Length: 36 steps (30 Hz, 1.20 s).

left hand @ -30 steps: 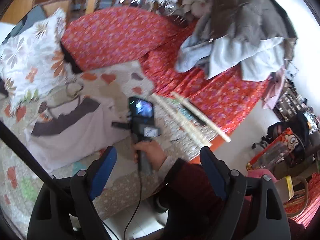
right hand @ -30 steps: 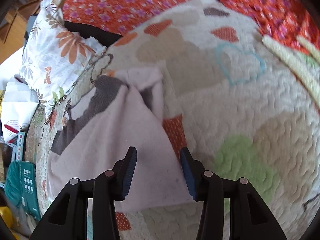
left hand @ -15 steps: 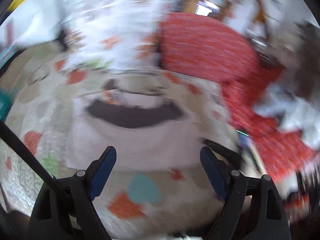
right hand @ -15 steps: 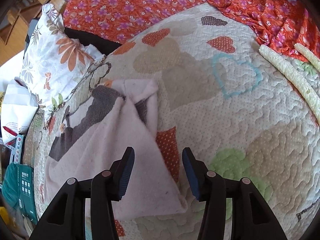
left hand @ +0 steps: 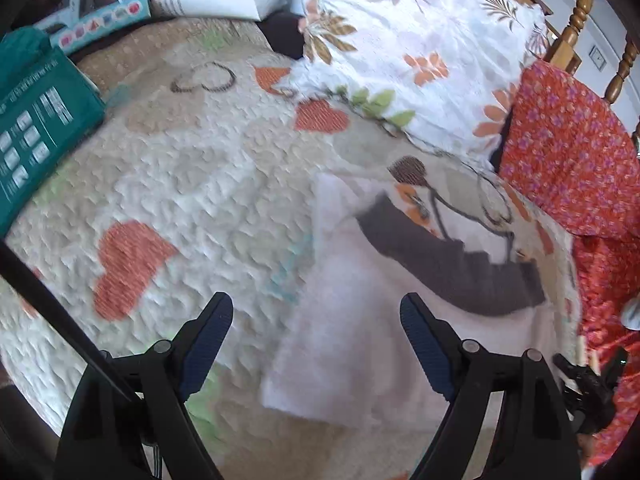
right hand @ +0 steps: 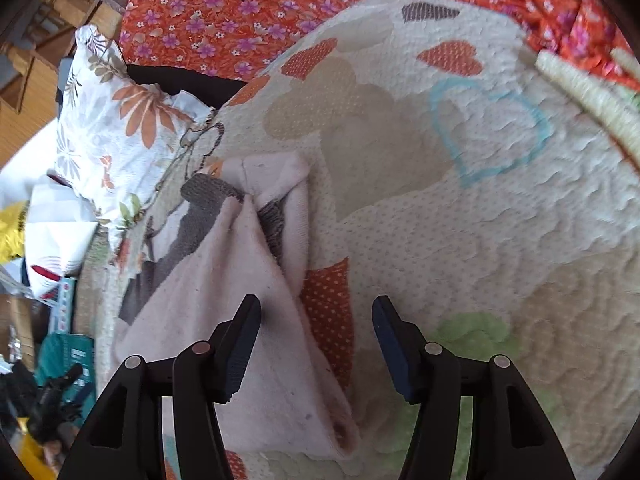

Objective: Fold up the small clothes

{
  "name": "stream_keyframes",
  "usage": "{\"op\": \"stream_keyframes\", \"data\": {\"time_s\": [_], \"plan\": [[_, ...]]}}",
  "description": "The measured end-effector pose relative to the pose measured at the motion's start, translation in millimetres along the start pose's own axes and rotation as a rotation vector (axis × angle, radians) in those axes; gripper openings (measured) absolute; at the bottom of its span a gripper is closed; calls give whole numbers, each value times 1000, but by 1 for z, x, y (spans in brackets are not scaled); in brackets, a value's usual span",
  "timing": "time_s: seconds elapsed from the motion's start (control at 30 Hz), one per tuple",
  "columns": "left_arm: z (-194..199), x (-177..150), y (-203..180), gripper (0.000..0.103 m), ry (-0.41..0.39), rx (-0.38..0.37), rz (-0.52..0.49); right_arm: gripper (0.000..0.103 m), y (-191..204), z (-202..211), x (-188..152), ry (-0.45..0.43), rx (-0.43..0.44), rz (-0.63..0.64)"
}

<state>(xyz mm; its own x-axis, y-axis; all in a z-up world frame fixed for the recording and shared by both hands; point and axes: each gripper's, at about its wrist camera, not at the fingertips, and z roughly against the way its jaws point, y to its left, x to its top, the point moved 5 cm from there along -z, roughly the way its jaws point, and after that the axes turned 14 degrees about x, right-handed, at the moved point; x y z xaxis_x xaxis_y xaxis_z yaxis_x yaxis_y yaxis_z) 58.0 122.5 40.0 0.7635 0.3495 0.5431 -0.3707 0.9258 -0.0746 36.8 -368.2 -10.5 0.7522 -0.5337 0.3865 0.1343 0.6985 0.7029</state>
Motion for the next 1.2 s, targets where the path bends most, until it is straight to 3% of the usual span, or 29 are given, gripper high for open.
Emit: {"op": "stream_keyframes", "data": {"time_s": [0.1,0.2,0.33,0.43,0.47,0.5,0.53,0.57,0.77,0.9,1.1,1.2], "plan": [[-8,4,7,85,-15,56,-9,63,4,-8,-1,4,37,-15],[-26,0,5,85,30,102,-68,63,14,-17,-7,23,48,9],[-48,-7,4,85,74,170,-138,63,33,-24,-20,61,8,111],[-61,-12,6,79,94,223,-197,32,41,-27,-25,88,-29,156],[-64,-14,6,62,99,235,-222,24,41,-26,-24,89,-21,151],[-68,-16,7,34,108,260,-250,22,41,-24,-22,90,-13,143],[-75,-19,12,22,121,323,-273,20,40,-21,-20,87,-4,131],[-77,-20,16,17,126,342,-269,19,39,-18,-17,78,-2,125],[-62,-9,30,18,120,219,-124,23,35,-15,-18,85,9,113],[-40,-4,30,34,72,155,-86,32,29,-13,-22,71,36,73],[-27,-5,28,48,52,118,-49,40,15,-9,-30,23,88,0],[-27,1,34,49,63,89,2,54,16,-9,-31,6,129,-20]]}}
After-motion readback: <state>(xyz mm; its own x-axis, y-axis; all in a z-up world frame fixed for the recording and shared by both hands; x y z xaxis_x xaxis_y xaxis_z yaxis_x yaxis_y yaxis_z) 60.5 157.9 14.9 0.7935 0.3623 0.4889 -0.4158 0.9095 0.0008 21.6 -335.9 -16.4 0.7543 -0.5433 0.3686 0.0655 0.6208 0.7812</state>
